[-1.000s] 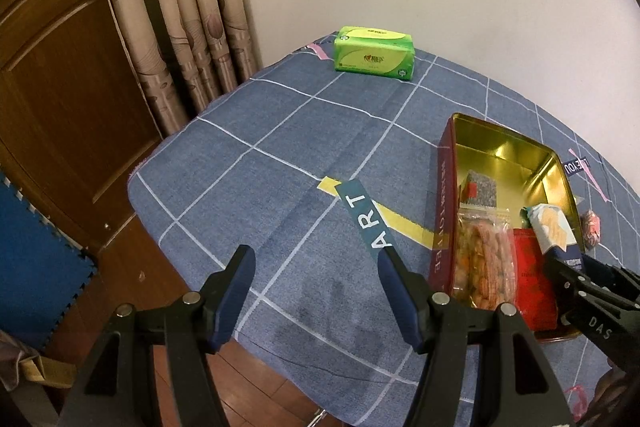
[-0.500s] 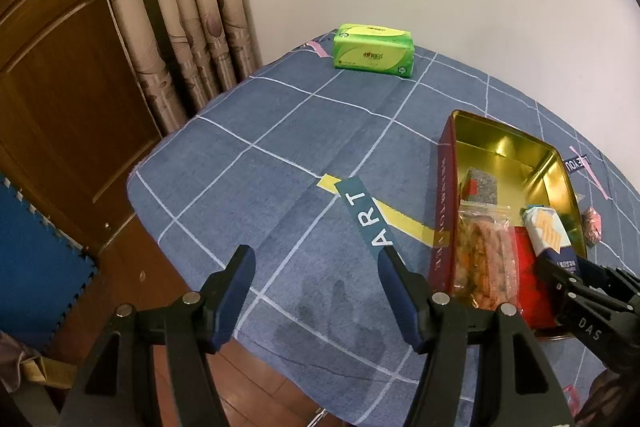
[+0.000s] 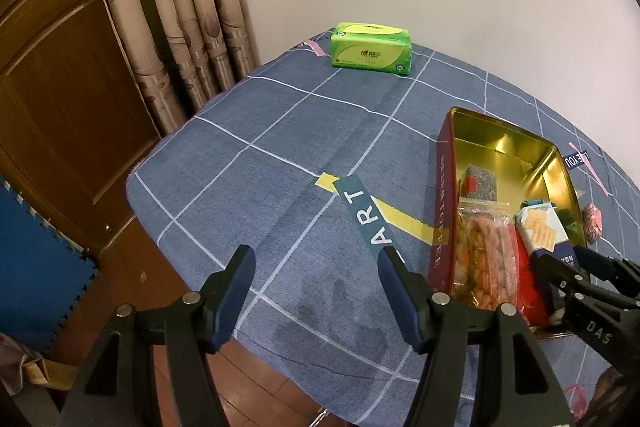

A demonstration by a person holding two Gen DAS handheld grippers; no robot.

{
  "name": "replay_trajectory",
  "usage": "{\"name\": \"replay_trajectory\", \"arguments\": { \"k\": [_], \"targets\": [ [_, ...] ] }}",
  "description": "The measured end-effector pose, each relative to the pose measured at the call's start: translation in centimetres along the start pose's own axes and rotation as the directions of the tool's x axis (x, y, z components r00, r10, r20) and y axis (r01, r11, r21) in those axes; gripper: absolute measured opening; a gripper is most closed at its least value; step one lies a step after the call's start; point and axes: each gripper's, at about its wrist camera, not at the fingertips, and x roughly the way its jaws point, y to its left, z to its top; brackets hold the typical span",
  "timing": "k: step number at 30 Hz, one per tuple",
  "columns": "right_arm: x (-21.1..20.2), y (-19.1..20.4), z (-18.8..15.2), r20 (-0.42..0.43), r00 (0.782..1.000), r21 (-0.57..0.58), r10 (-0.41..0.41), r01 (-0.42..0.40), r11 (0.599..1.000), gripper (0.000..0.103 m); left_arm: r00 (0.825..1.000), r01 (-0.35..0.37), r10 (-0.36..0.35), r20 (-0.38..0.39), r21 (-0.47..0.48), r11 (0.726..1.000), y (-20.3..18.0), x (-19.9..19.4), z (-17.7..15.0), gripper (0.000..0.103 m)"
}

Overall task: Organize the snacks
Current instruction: 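Lower the soda cracker pack into the gold tin and open the right gripper, then grasp the green-wrapped candy with the right gripper and lift it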

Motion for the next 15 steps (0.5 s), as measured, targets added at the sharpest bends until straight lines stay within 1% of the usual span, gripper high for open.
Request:
{"name": "replay_trajectory", "arguments": {
  "k": [4, 7, 8, 11, 15],
  "targets": [
    [-1.1, -0.7, 0.0, 0.019, 1.000, -0.004, 0.023, -0.023, 1.000, 0.055, 1.000, -0.003, 0.003, 0.000, 0.000, 1.000, 0.1, 0.0, -0.1, 0.065],
    [-2.5, -2.3, 0.2, 0.050, 0.997, 0.003, 0.057, -0.057, 0.998, 0.055, 1.000, -0.004, 0.004, -0.003, -0.002, 1.000, 0.1, 0.1, 0.0, 0.065],
    [-3.0, -3.0, 0.3, 0.061, 0.997, 0.004, 0.057, -0.057, 0.998, 0.055, 1.000, -0.005, 0.005, -0.003, 0.000, 1.000, 0.1, 0.1, 0.0, 0.065],
    [-4.3, -5.5, 0.8, 0.096, 0.995, 0.010, 0.027, -0.028, 1.000, 0.055, 1.000, -0.007, 0.008, -0.003, 0.008, 1.000, 0.0, 0.1, 0.0, 0.065],
    [-4.2, -9.1, 1.6, 0.098, 0.995, 0.005, -0.022, 0.022, 1.000, 0.055, 1.000, -0.014, 0.014, -0.003, 0.015, 1.000, -0.1, 0.2, 0.0, 0.065]
  ]
}}
